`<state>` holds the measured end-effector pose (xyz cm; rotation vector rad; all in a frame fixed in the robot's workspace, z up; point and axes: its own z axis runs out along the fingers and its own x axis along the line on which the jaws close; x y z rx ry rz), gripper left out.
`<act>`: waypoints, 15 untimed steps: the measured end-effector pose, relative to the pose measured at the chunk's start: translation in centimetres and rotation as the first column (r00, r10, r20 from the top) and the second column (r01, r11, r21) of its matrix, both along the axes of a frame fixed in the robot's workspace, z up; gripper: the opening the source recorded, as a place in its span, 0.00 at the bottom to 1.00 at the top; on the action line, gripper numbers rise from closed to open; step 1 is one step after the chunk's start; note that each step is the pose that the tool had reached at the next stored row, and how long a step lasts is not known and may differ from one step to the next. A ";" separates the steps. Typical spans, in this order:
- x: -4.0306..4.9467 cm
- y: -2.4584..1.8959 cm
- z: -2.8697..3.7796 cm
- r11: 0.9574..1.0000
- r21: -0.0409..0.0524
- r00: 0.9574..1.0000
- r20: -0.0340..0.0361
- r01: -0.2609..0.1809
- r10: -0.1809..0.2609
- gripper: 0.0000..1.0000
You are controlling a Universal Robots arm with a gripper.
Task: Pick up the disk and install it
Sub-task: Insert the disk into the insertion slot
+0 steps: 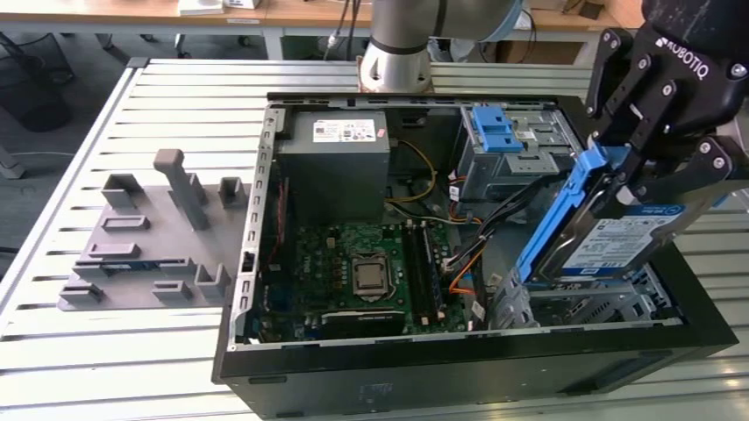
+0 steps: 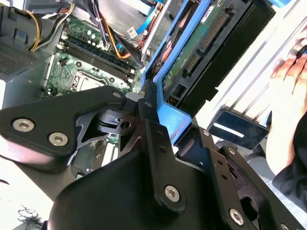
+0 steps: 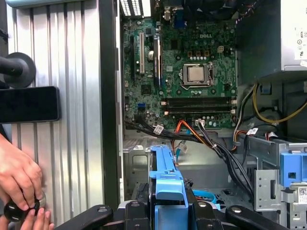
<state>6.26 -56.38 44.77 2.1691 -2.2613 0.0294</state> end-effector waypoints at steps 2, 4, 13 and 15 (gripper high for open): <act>0.14 0.00 -0.10 1.000 0.000 1.000 0.000 0.000 0.000 0.37; 0.30 0.00 -0.19 1.000 0.000 1.000 0.000 0.000 0.000 0.37; 0.71 0.12 -0.50 1.000 0.000 1.000 0.000 0.000 0.000 0.37; 0.75 0.19 -0.54 1.000 0.000 1.000 0.000 -0.001 0.001 0.37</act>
